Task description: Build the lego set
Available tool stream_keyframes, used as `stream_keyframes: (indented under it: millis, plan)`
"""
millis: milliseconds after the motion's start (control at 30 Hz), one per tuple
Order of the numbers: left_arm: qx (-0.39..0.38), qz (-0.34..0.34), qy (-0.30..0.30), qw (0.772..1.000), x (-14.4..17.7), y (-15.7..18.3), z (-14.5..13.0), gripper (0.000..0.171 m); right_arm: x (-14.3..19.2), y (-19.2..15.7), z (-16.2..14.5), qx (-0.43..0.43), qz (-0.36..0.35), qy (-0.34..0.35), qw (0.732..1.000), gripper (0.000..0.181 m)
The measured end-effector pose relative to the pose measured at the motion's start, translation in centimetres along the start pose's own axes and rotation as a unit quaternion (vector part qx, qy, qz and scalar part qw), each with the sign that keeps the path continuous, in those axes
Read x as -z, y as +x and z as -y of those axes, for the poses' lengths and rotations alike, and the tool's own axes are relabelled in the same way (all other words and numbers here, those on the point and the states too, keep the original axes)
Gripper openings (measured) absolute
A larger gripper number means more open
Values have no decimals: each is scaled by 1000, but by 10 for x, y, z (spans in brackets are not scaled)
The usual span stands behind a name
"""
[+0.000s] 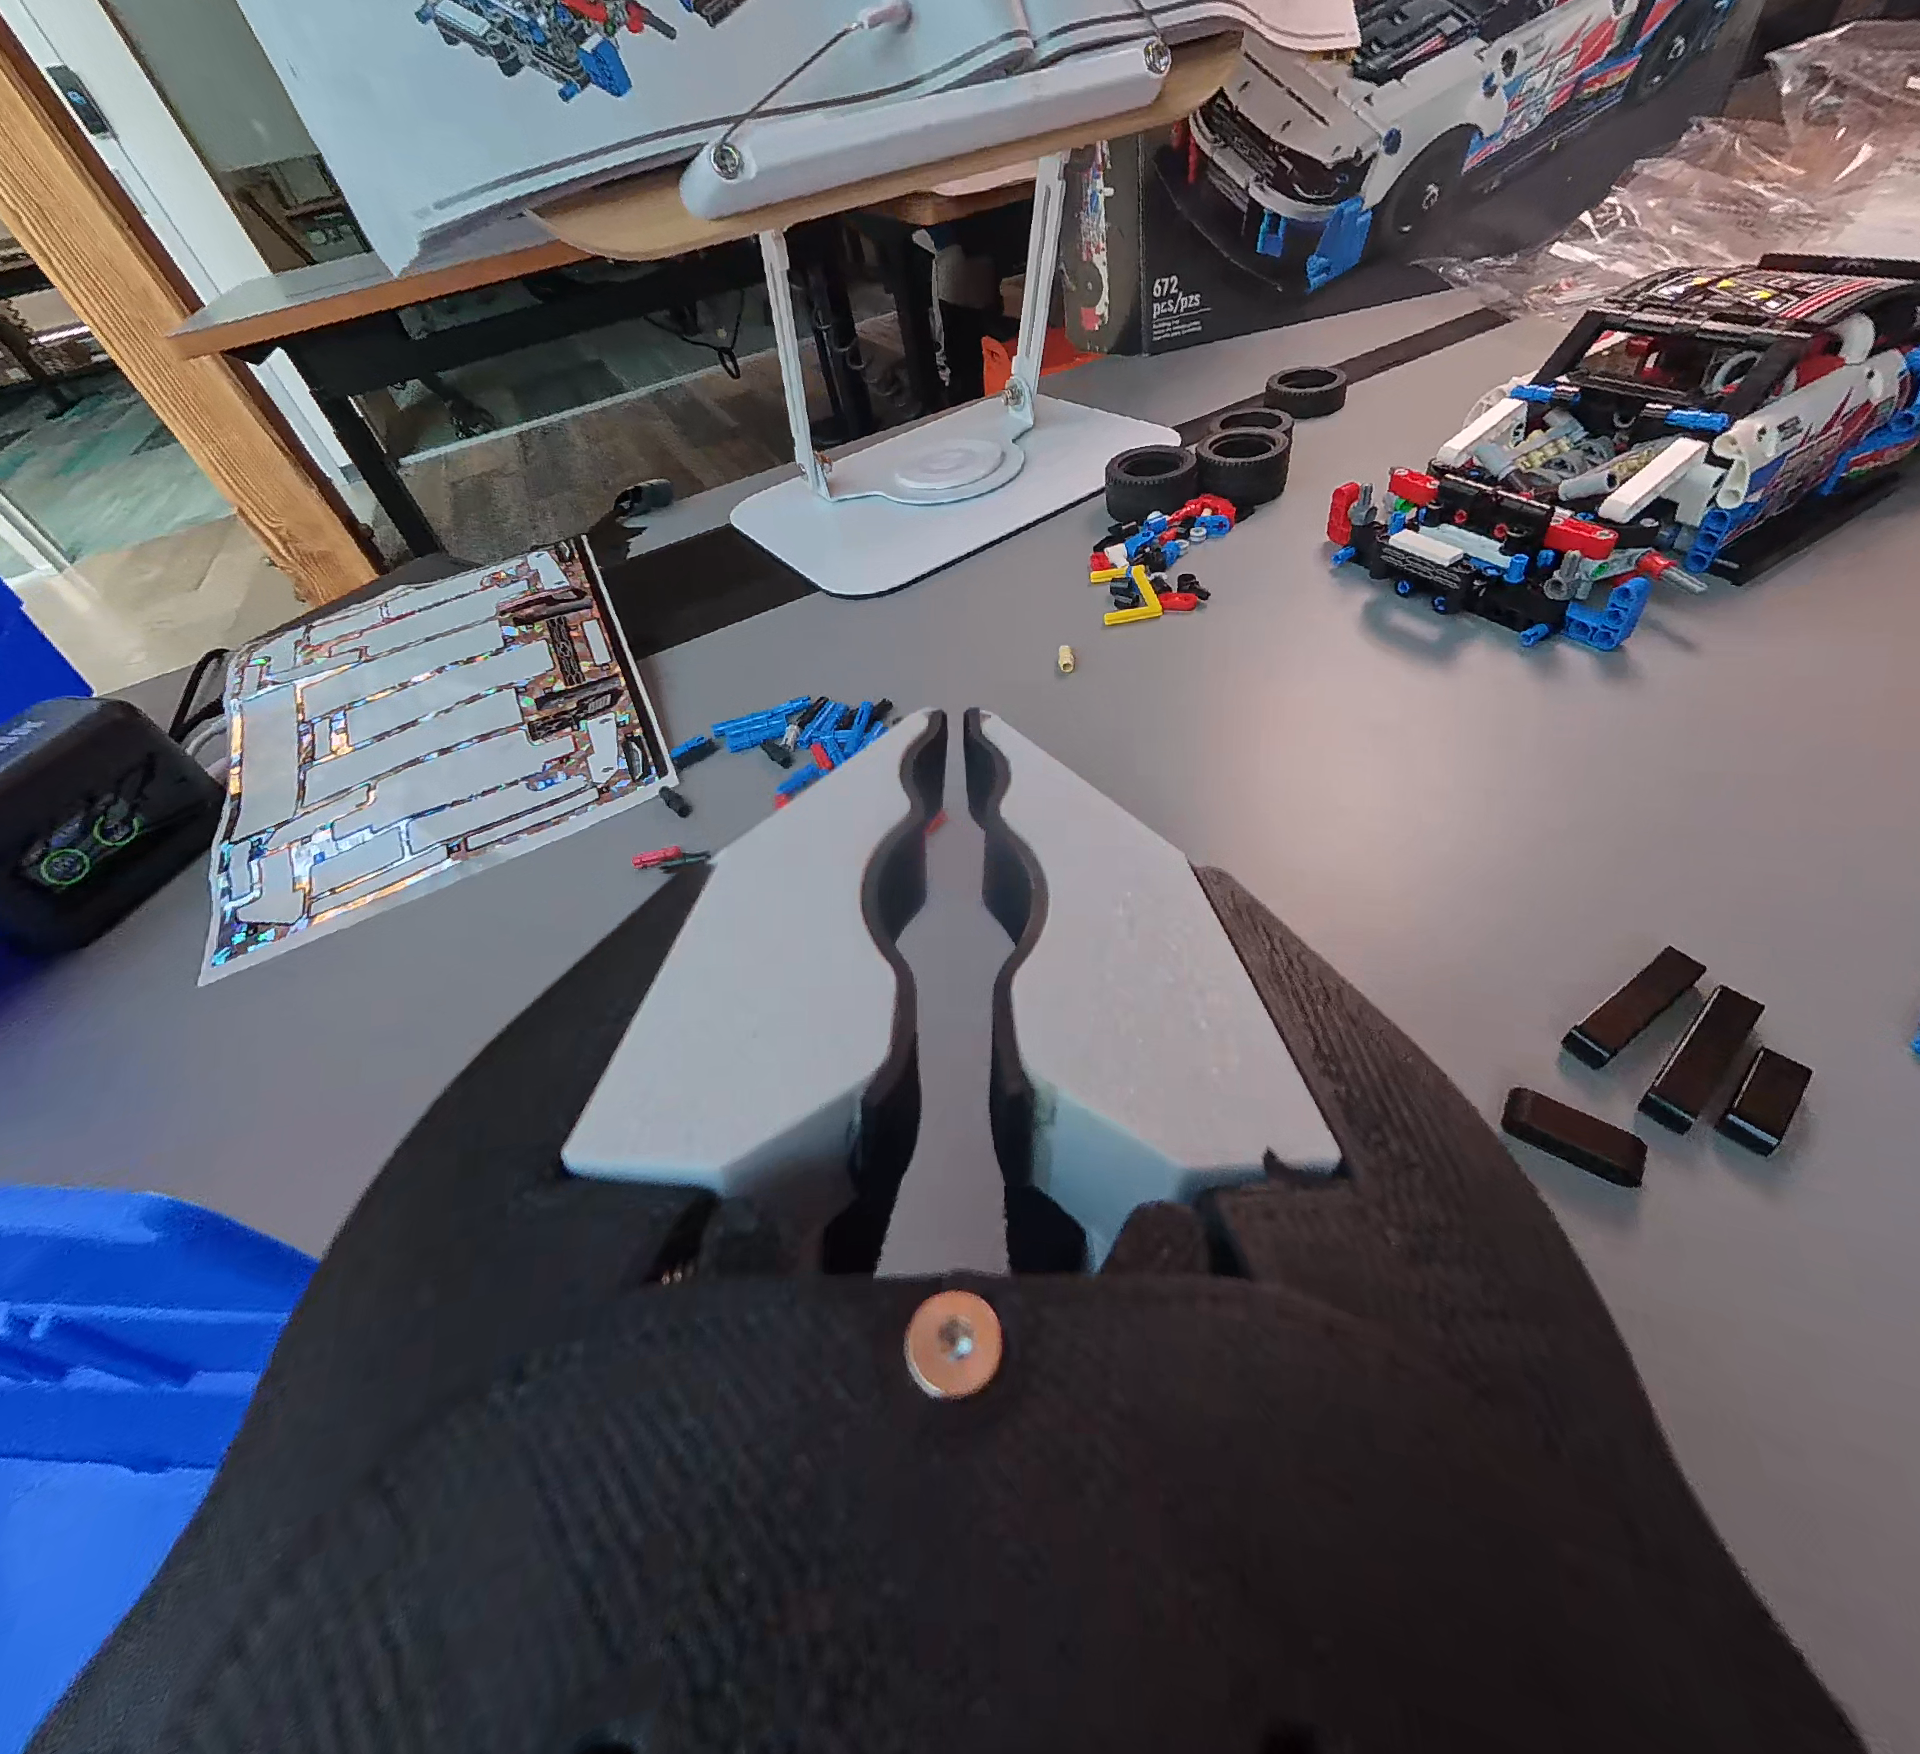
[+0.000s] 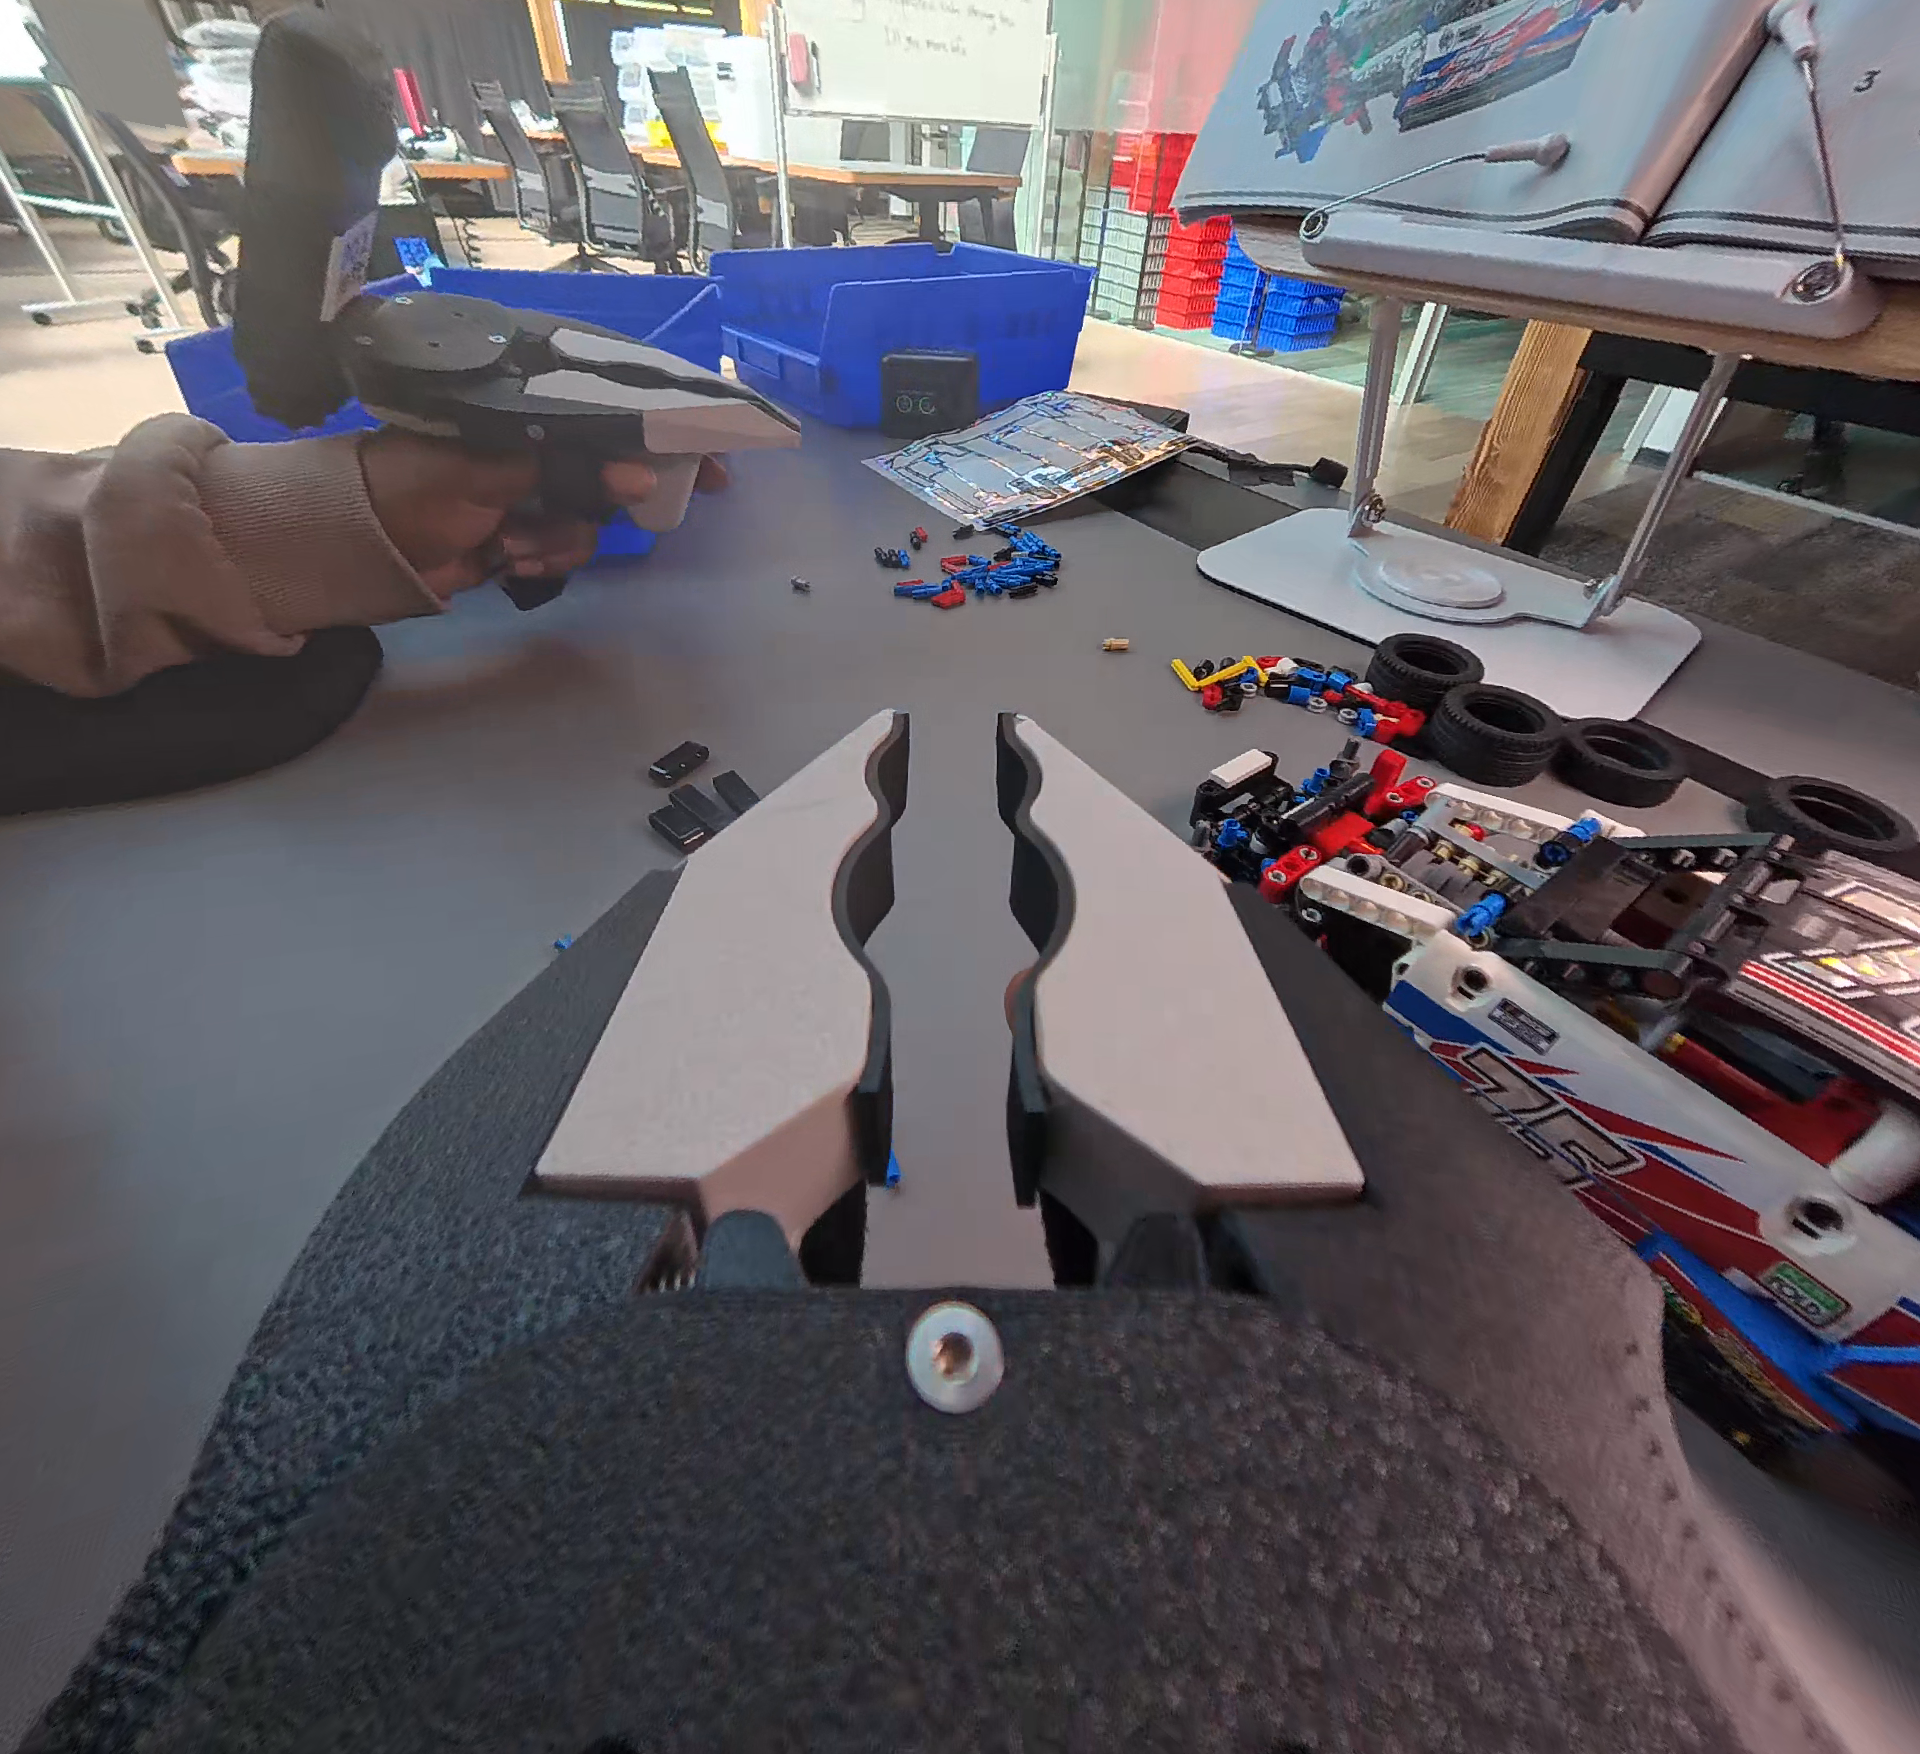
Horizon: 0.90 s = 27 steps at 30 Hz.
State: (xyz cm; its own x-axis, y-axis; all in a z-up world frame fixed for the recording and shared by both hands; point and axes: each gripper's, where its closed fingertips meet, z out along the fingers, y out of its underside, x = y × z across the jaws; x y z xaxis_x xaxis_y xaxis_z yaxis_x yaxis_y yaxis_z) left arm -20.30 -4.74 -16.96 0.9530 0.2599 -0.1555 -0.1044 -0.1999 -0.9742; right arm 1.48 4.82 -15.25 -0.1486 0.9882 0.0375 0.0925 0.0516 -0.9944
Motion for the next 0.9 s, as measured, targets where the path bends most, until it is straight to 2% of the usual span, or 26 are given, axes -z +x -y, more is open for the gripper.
stream_keyframes:
  millis: [400,500,600,667,733,800,900]
  plan:
    - [8,-15,-38,999,-7,0,-11,15,2,7,2,5,-20,4,1000,14]
    - [-15,-36,-60,997,-8,-1,1,16,2,7,2,8,-22,3,1000,14]
    - [-70,-62,-88,992,-9,-8,29,12,2,7,2,10,-23,3,1000,13]
    - [-113,-83,-148,979,-14,-18,41,12,2,6,2,10,-22,2,1000,12]
    - [-133,-124,-230,956,-21,-24,40,11,3,5,2,14,-21,0,1000,11]
    - [-150,-165,-314,923,-32,-30,27,11,4,4,3,23,-22,1,999,11]
    - [-173,-198,-393,881,-62,-45,-9,7,5,5,2,36,-25,-3,999,10]
